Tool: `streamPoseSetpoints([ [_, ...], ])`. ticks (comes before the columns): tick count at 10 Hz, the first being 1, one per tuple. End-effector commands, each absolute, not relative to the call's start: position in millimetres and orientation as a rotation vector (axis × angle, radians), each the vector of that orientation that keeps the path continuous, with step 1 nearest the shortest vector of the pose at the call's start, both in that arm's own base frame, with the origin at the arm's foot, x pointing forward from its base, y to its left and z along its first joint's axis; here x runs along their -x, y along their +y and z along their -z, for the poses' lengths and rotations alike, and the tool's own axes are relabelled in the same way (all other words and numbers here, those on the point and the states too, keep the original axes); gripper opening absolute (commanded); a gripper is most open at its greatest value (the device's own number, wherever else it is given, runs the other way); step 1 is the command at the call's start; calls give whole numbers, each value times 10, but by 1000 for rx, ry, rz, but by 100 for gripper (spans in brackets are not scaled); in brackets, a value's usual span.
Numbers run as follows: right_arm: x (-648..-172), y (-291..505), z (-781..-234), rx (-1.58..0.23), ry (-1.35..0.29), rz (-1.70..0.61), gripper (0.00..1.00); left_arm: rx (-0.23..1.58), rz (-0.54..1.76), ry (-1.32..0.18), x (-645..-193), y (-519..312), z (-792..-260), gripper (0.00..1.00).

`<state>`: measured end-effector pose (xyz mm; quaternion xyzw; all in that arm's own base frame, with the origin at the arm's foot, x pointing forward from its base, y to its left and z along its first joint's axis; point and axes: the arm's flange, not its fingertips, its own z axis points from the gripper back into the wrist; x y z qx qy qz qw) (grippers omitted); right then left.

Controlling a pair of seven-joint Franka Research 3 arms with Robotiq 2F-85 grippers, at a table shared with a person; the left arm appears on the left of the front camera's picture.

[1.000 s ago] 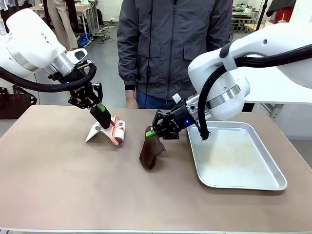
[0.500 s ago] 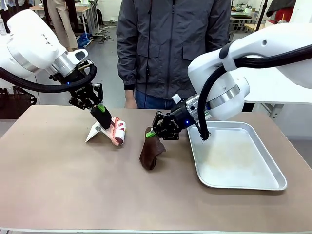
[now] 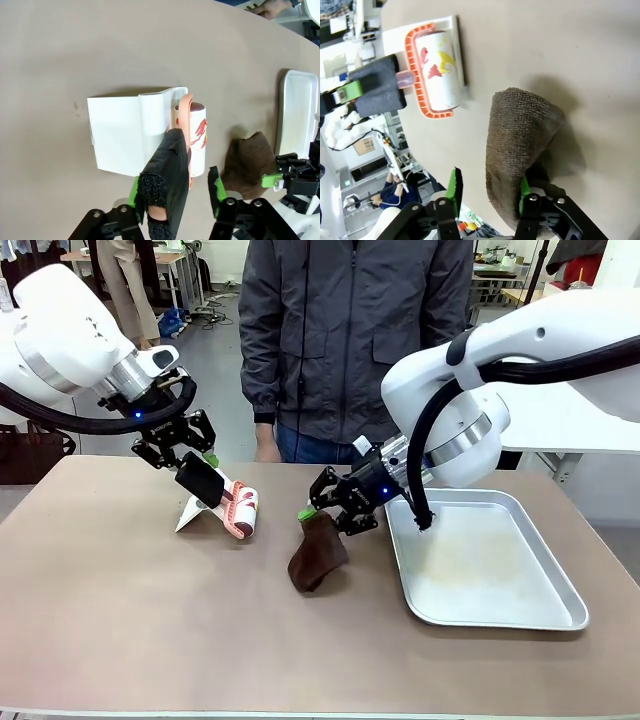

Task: Clean the surface of the table.
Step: Return the Lint Roller and towel to their original positions.

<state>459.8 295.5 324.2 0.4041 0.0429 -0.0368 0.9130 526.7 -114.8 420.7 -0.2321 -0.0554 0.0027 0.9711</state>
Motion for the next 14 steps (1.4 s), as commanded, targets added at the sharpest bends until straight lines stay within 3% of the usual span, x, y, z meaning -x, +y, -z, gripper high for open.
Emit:
streamPoseSetpoints([
  [1, -4608, 3018, -3307, -708, 103, 111, 100, 448, -5, -132, -5248, -1130, -4202, 100],
  [6, -4607, 3096, -3546, -441, 40, 128, 100, 391, -69, -183, -5101, -793, -4399, 100],
  [8, -4562, 2965, -3748, -431, -88, 145, 100, 432, -88, -219, -4810, -601, -4713, 100],
  [11, -4379, 2678, -3909, -660, -148, 63, 100, 651, 4, -282, -4092, -404, -5209, 100],
  [14, -4185, 2196, -3849, -1103, -118, -190, 100, 821, 64, -284, -3625, -98, -5228, 100],
])
